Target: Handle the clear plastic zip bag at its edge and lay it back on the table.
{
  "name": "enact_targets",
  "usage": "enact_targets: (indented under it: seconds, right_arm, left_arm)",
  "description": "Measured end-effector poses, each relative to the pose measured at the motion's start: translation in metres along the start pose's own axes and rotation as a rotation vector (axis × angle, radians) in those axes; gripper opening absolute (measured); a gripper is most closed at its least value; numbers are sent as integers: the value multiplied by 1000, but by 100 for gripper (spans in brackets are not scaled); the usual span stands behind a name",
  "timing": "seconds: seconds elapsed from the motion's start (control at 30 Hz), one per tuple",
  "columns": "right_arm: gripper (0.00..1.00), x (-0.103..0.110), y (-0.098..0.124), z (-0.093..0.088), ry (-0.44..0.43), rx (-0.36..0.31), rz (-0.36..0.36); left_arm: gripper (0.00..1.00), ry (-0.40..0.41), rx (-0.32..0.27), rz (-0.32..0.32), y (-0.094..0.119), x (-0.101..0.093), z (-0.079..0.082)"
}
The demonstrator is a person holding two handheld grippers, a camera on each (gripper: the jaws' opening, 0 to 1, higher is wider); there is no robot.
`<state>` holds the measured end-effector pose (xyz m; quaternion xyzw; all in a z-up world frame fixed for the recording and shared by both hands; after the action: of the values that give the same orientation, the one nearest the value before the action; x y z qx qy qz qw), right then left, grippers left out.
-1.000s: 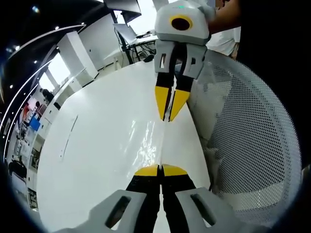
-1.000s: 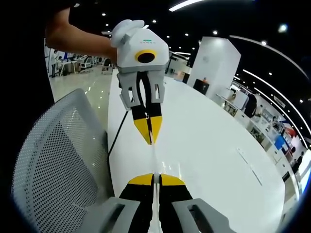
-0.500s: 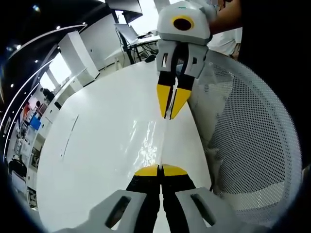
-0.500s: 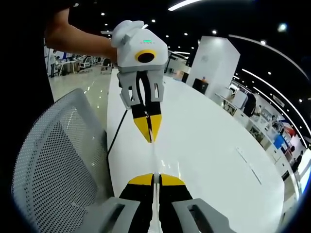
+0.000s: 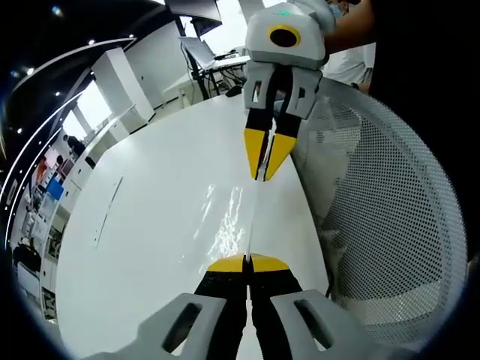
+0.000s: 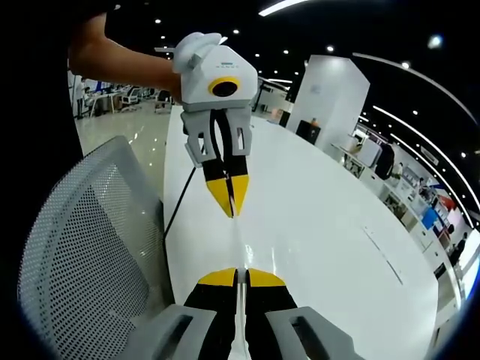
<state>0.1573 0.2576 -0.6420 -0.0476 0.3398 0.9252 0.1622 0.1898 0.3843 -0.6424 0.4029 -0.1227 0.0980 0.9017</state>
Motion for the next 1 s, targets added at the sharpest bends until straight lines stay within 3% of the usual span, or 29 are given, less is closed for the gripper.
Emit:
enact_targets:
  seconds: [1.0]
  right_arm:
    - [0, -1, 7, -5, -4, 5, -15]
  left_arm:
    - [0, 4, 6, 10, 2, 2, -2]
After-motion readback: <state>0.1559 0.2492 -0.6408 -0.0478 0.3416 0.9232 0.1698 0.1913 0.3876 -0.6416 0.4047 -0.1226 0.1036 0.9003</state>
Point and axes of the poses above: the point that each gripper's makers call its tool centre point, and the gripper's own axes: y roughly backward along the fingers, x roughly to its left, z roughly out of its top, the point moved 5 cm from there along y, roughly backward along the fingers, and after that the axes turned 5 degrees about z, right-handed, at the moved point
